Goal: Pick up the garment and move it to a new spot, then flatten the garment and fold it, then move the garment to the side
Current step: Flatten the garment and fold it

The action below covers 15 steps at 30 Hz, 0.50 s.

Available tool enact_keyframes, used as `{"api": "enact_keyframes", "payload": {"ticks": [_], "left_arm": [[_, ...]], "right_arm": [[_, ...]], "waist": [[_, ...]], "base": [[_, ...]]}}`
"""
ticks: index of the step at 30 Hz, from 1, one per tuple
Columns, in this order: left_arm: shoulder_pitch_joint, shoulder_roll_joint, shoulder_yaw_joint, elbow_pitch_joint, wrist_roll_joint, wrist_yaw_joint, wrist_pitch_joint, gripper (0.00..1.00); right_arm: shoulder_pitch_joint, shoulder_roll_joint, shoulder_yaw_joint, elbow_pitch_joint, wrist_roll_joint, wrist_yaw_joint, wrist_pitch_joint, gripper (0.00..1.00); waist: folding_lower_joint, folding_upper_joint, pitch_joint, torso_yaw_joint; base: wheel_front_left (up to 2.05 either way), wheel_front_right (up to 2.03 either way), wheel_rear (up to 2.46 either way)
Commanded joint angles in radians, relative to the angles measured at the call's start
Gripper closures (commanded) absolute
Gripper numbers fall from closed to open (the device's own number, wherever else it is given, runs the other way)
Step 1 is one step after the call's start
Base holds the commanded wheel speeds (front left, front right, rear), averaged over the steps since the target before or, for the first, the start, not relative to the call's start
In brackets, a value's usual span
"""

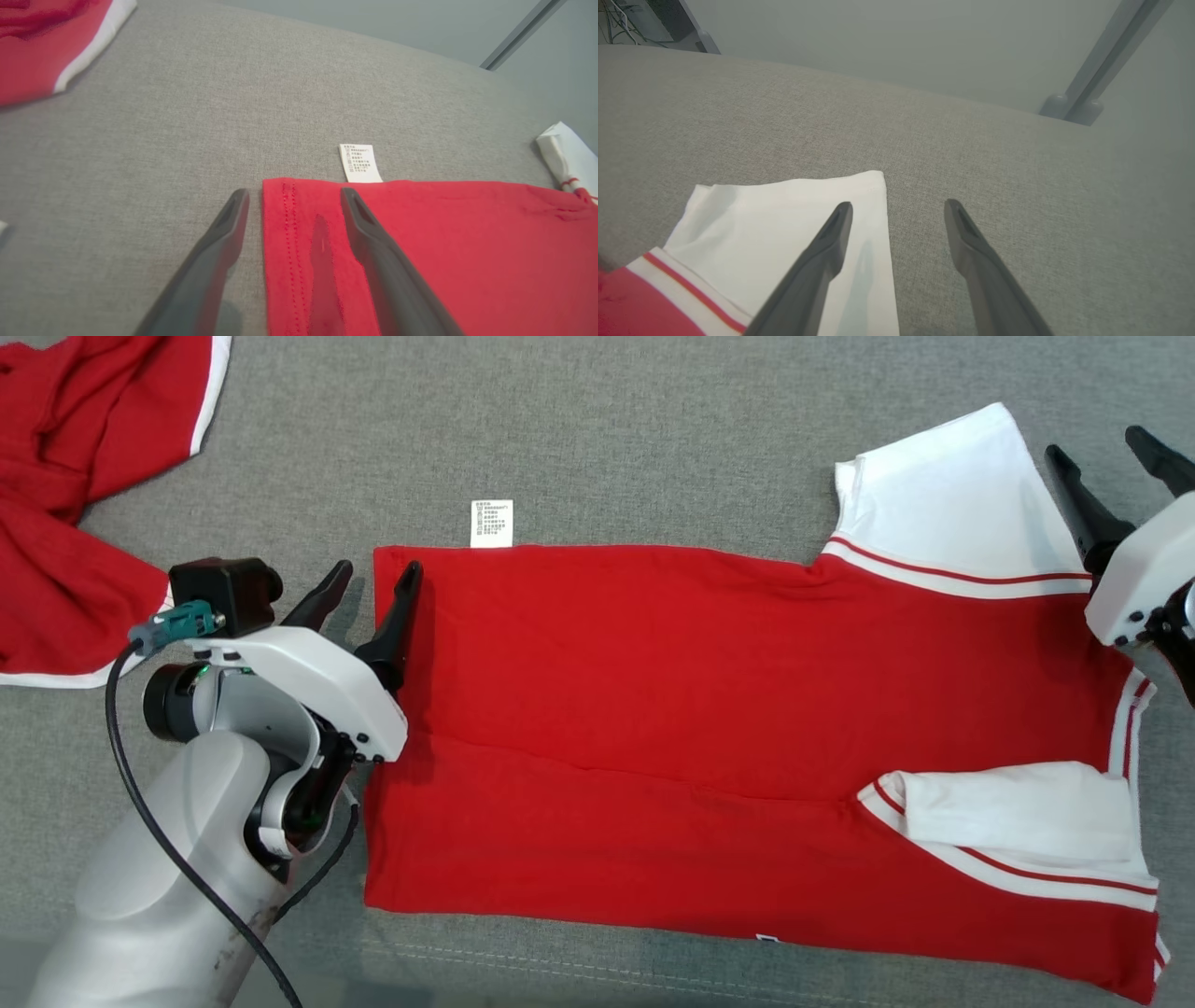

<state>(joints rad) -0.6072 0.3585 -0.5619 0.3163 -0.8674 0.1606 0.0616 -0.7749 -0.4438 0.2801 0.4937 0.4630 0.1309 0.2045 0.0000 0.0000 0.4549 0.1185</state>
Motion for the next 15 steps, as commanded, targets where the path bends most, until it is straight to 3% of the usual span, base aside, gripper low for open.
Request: {"api": "enact_keyframes", "payload": {"ticks": [1, 15], "left_arm": [[-0.050, 0.030, 0.034, -0.001, -0.010, -0.016, 0.004, 0.00], [-0.172, -0.050, 0.004, 0.185, -0.038, -0.108, 0.019, 0.00]], "right_arm": [[-0.024, -0.020, 0.030, -0.004, 0.014, 0.000, 0.017, 0.00], [-0.188, -0.036, 0.190, 0.158, 0.095, 0.000, 0.039, 0.00]], "waist": [[0.0000, 0.0000, 0.025, 0.017], [0.0000, 0.0000, 0.063, 0.044]], "base": [[0.00, 0.00, 0.00], [0.00, 0.00, 0.00]]}}
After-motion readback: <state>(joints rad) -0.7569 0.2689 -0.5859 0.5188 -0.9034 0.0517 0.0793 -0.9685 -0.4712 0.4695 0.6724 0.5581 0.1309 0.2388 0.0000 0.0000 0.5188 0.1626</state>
